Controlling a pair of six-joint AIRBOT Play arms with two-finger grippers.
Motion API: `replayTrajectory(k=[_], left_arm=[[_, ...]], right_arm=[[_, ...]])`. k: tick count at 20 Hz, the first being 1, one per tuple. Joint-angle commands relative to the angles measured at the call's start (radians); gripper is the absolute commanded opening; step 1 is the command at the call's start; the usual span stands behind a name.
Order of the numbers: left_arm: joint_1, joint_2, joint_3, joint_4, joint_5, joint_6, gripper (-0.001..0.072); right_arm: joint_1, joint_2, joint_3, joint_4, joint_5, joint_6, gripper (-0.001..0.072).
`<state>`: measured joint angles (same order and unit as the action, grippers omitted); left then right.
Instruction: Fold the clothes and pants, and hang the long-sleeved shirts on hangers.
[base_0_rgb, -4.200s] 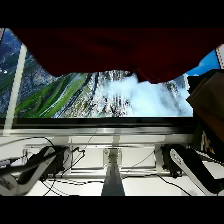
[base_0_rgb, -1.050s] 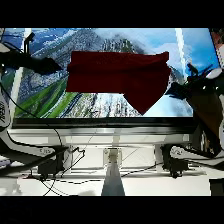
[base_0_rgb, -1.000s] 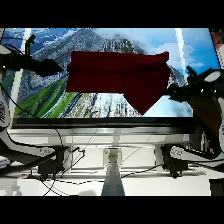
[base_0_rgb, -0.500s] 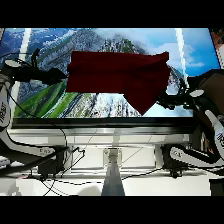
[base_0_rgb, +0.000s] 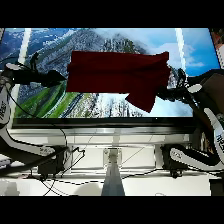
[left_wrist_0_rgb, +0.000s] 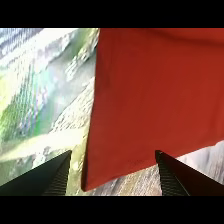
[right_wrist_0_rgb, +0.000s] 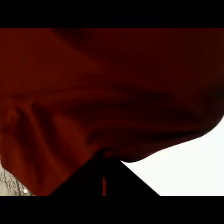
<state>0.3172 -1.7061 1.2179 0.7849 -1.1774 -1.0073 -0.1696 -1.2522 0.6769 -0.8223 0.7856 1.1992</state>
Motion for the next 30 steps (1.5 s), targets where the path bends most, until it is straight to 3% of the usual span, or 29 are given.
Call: replayTrajectory(k=[1, 4, 6, 11, 13, 14, 22, 26, 30], left_arm=[[-0.025, -0.061, 0.0, 0.007, -0.004, -0.002, 0.0559], [-0.035, -0.102, 0.001, 0.016, -0.005, -0.002, 0.055], [-0.034, -0.106, 0.001, 0.04, -0.03, -0.002, 0.0467], [-0.045, -0.106, 0.001, 0.215, -0.17, 0.002, 0.0447], [-0.045, -0.106, 0.002, 0.206, -0.179, 0.002, 0.0136], [-0.045, -0.106, 0.002, 0.201, -0.169, 0.002, 0.0037], [-0.044, -0.071, 0.016, 0.088, -0.088, 0.001, 0.0012], [-0.042, 0.099, 0.016, 0.174, -0.061, -0.01, 0.0012], [-0.029, 0.298, -0.045, 0.188, -0.122, -0.014, 0.0012]], right_arm=[[0.003, 0.008, 0.021, -0.014, 0.007, -0.016, 0.001], [0.003, 0.008, 0.021, -0.014, 0.008, -0.016, 0.001], [0.003, 0.008, 0.021, -0.014, 0.008, -0.018, 0.001], [0.003, 0.008, 0.021, -0.015, 0.008, -0.043, 0.001], [0.003, 0.008, 0.021, -0.015, 0.008, -0.043, 0.001], [0.003, 0.008, 0.021, -0.015, 0.008, -0.043, 0.001], [0.003, 0.055, 0.021, -0.026, 0.037, -0.083, 0.0009], [0.003, 0.218, 0.021, -0.109, 0.104, -0.088, 0.0006], [0.003, 0.393, 0.013, -0.11, 0.237, -0.06, 0.0007]])
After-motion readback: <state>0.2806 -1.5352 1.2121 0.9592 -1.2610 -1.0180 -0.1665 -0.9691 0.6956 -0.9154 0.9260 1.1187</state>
